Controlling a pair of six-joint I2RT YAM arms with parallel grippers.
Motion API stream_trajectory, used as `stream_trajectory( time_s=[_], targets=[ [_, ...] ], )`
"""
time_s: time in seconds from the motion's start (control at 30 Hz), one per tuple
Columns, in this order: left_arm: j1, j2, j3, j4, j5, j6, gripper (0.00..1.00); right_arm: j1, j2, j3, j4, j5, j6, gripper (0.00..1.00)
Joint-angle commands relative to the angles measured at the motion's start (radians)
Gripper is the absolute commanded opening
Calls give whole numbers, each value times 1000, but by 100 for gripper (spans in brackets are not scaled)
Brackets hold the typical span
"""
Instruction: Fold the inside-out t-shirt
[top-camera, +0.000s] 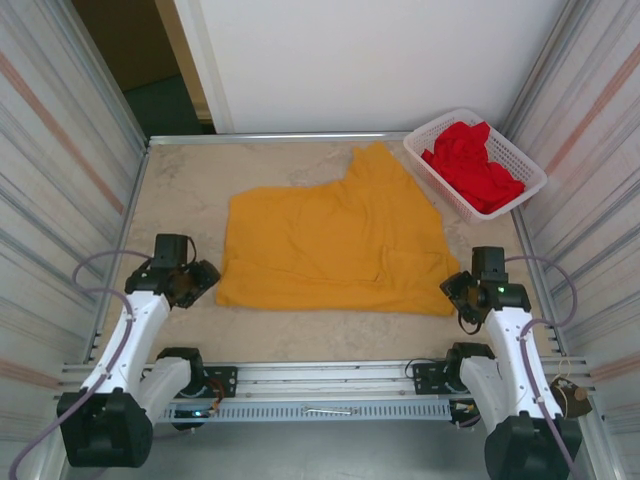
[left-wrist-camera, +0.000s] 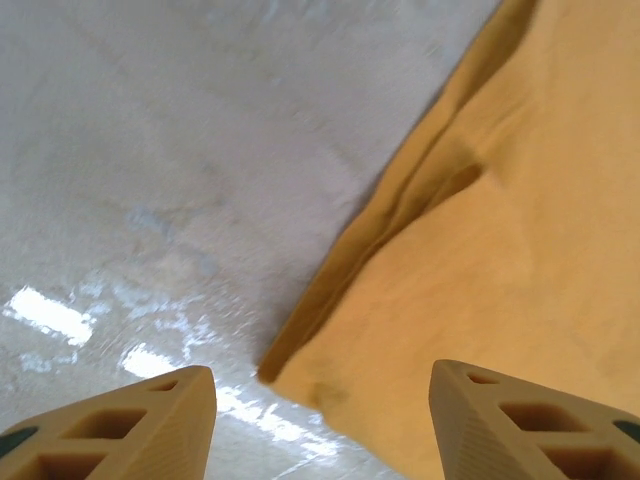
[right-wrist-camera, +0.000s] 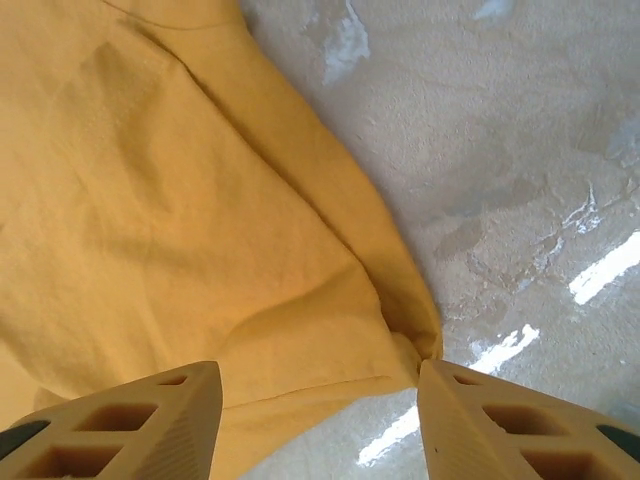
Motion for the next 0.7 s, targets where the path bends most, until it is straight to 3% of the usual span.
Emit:
stream_trajectory(
  time_s=[0.0, 0.17, 0.3, 0.43, 0.67],
  targets=[
    [-13, 45, 75, 36, 33, 47, 60, -15, 50, 111, 11, 35, -54, 55],
    [-118, 241, 188, 89, -59, 93, 61, -54, 271, 259, 86, -10, -159, 59],
    [-128, 412, 222, 136, -97, 101, 61, -54, 461, 321, 146, -77, -222, 59],
    [-133, 508, 233, 172, -105, 98, 61, -33, 590, 354, 182, -55, -243, 58],
    [-133, 547, 211, 196, -134, 109, 61, 140, 716, 419, 208, 0, -231, 57]
  ],
)
